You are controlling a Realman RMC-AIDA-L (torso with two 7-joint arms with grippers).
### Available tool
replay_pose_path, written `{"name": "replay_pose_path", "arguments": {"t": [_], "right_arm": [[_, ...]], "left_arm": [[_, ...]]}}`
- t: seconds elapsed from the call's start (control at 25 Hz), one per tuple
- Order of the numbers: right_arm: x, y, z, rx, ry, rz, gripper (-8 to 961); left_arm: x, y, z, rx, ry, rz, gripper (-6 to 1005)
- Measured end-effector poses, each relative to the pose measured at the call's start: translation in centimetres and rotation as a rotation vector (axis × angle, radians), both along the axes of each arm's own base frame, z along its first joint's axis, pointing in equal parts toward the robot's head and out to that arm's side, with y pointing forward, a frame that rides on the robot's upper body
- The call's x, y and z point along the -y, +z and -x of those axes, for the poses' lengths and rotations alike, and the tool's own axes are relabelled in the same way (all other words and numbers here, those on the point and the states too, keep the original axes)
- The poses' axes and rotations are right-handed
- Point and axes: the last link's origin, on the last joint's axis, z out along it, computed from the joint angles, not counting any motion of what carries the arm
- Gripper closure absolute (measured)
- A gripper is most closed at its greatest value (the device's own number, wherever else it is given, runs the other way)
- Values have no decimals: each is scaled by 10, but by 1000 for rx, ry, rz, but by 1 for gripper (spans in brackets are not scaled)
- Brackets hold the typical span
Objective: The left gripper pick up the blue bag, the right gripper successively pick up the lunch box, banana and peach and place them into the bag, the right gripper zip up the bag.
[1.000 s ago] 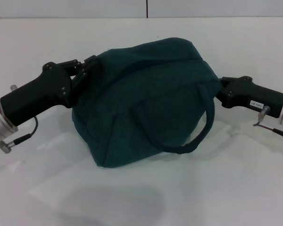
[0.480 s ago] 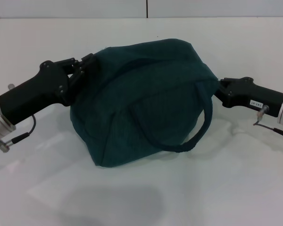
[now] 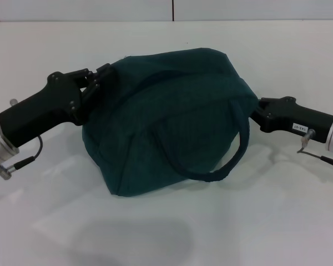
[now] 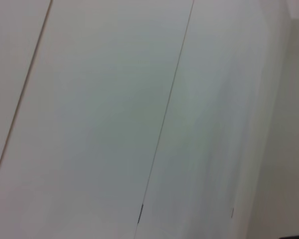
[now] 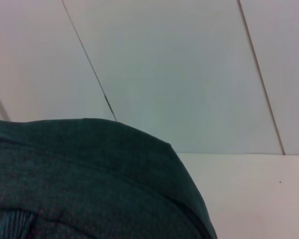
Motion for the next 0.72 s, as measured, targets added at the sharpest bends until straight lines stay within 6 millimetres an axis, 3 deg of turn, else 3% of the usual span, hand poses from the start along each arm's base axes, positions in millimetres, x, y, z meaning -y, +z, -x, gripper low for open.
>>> {"name": "replay_pose_path", "arguments": {"t": [0.2,0.36,0.64,0.72], "right_arm": [[7,1,-5,-16,-3,4,933],[18,7,-8,-44,28,-7,933],[34,20,-25,-78,22,-85,816],[45,35,-37,-122,-2,-161,783]], "left_arm": [[0,-1,-1,21,12,12,948],[-2,1,-2,50,26,-5,868],[-2,4,-2,76,41,-35,694],[-2,5,-1,82,45,-43,643]]}}
